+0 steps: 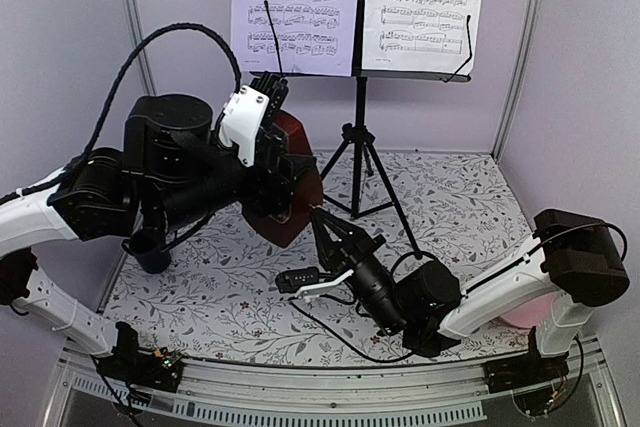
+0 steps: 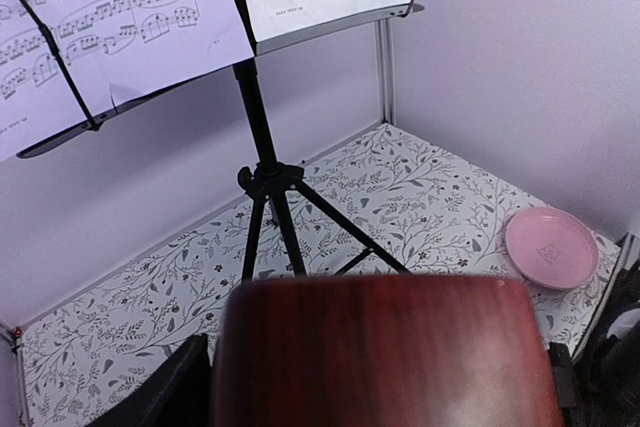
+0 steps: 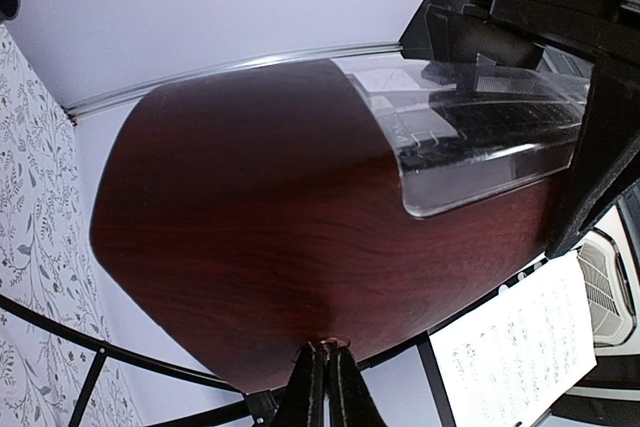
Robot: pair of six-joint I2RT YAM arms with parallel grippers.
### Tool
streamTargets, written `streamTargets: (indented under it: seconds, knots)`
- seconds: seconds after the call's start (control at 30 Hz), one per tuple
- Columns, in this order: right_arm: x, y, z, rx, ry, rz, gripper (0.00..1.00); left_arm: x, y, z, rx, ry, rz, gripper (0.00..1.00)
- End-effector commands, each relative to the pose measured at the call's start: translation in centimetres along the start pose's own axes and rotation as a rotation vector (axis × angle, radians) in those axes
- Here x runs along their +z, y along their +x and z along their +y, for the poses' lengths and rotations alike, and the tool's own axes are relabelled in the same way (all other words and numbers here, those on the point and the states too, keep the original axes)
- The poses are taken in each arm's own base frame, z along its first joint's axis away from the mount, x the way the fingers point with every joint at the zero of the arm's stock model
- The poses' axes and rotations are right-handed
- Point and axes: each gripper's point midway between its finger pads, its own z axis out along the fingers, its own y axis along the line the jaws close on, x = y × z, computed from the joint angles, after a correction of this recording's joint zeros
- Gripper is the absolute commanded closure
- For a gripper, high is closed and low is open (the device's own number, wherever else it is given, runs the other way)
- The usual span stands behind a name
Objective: Set up the instrument practice props
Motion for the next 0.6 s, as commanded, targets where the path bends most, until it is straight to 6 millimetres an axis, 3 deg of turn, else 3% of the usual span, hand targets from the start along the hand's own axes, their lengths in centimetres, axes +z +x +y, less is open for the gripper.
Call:
streamTargets:
  seconds: [0.0, 0.3, 0.57]
  knots:
    - [-0.9, 1.5, -7.3, 0.202, 0.254, 0.031, 1.00, -1.4, -2.9, 0.6, -0.065, -0.001, -0.091, 0.80]
    - [-0.8, 2.0, -7.8, 0.275, 0.263, 0.040, 1.00, -1.9, -3.2, 0.5, -0.066, 0.031, -0.126, 0.82]
    - [-1.0, 2.2, -8.9, 0.361, 0.270, 0.017, 1.00, -1.3, -2.4, -1.0, 0.001, 0.082, -0.113, 0.84]
